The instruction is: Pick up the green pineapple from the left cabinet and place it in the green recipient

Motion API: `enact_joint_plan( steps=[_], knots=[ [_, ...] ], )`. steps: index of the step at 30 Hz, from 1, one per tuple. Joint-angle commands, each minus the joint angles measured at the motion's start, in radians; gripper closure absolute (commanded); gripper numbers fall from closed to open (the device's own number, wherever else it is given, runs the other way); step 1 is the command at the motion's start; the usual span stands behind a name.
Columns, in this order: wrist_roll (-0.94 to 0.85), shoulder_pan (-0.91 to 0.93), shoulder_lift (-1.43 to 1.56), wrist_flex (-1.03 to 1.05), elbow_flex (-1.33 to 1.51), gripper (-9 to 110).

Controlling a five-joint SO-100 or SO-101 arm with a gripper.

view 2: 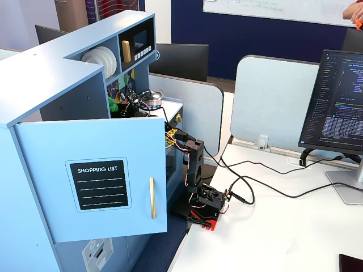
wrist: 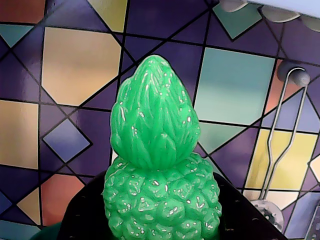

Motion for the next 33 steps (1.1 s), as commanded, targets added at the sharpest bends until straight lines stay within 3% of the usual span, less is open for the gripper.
enact_joint_plan(
  steps=[1,5,19,33],
  knots=[
    [0.077,0.0,0.002,-0.029,-0.104,84],
    [0.195,0.0,-0.011,-0.046,-0.124,66],
    [0.23,-0.023,0.055,-0.015,-0.097,66],
    [0.23,-0.117,0.713,0.084,0.586,65]
  ],
)
